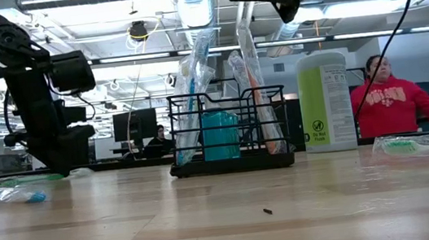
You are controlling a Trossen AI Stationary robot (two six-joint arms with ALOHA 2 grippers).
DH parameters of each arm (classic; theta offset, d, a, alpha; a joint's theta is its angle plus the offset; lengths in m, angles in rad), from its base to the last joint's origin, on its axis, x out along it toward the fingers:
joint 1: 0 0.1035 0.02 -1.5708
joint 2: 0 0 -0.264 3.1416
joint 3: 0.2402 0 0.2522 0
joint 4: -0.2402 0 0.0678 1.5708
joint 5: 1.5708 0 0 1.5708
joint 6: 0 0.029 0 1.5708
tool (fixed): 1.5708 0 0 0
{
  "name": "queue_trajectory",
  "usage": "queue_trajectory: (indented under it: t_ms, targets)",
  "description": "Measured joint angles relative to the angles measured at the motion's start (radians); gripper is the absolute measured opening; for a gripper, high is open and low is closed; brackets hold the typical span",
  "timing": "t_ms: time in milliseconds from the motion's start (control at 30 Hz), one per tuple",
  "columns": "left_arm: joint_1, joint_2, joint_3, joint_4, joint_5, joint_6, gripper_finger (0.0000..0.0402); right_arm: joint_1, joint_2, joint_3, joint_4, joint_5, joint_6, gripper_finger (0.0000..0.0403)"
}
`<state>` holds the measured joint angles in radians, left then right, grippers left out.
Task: Pick & Place toothbrushing station
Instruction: Put the left green toothbrush into the right compartment of the organizer
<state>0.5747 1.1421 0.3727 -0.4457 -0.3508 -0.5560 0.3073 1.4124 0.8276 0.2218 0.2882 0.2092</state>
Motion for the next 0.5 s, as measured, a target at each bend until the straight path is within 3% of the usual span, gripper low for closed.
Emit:
queue_trajectory:
  t_ms: [300,500]
  targets:
    - [-0.002,-0.015,0.002,0.003,0.004,-0.002,0.0002,0.000,0.000,0.000,0.000,-0.001,0.000,0.0000]
    - [-0.025,-0.111,0.001,0.000,0.035,-0.020,0.0001,0.000,0.000,0.000,0.000,-0.001,0.001,0.0000]
